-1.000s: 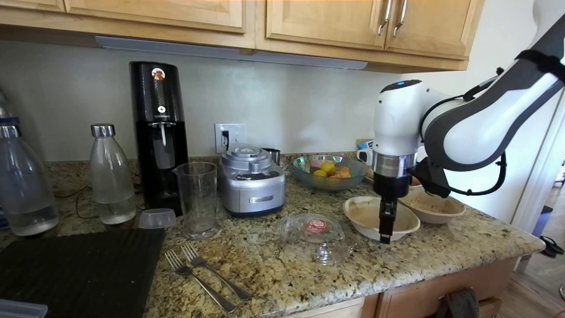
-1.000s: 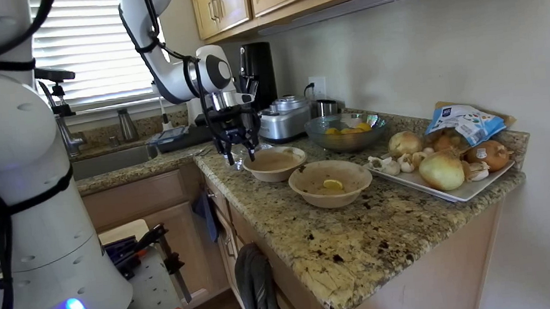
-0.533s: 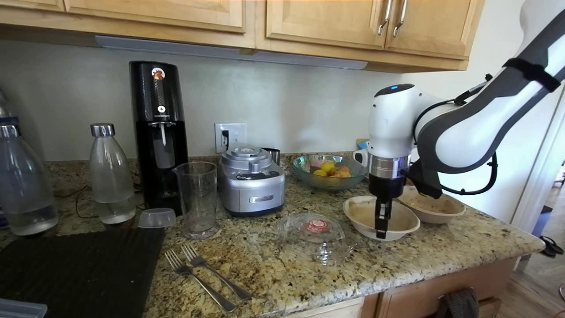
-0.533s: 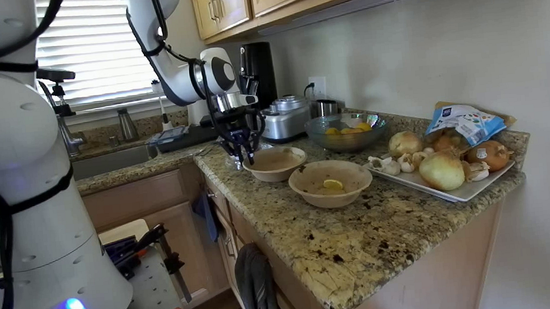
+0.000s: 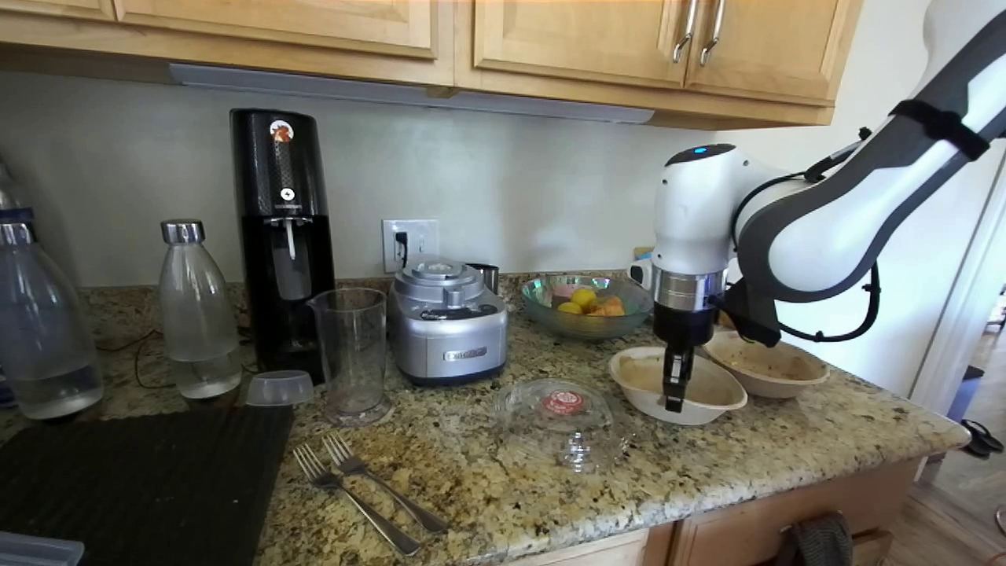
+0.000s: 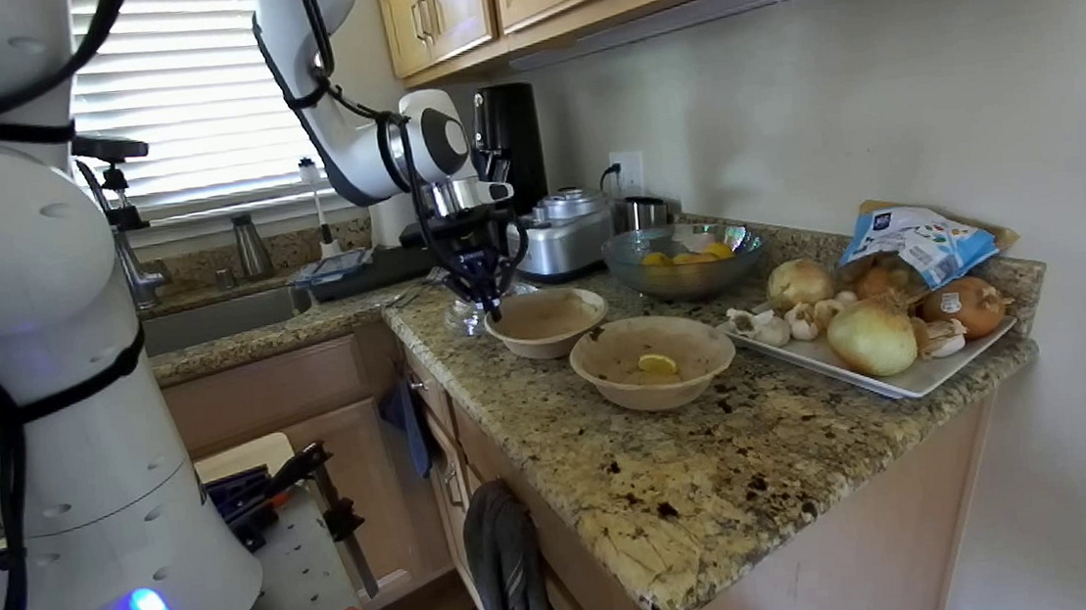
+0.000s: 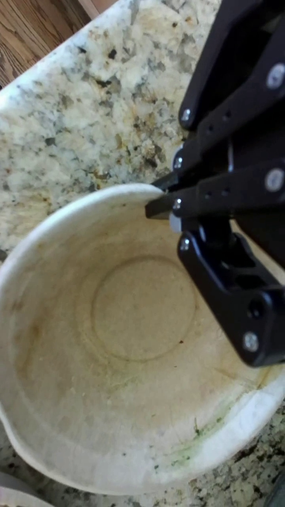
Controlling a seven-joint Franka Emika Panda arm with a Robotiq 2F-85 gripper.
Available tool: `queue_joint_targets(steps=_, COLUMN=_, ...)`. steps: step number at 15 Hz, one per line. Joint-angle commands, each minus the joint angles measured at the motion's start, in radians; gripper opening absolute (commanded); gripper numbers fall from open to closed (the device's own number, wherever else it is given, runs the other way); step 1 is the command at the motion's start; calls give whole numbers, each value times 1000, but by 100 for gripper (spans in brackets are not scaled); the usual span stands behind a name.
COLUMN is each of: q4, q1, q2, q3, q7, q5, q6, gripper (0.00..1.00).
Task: Pick up the bowl from the countertop and put it in the other bowl
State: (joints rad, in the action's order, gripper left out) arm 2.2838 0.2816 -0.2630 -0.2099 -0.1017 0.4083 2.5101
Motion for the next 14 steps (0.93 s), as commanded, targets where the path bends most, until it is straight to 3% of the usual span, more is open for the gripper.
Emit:
queue_joint_targets(steps=1, q4=40, q1=34, q2=65, q3=19, q7=-63, q5=38, q6=20, gripper=4)
queue_joint_targets(steps=14, q4=42, q1=63, q2=222, q3=0, q7=-442, q5=375, q6=-32, gripper=4)
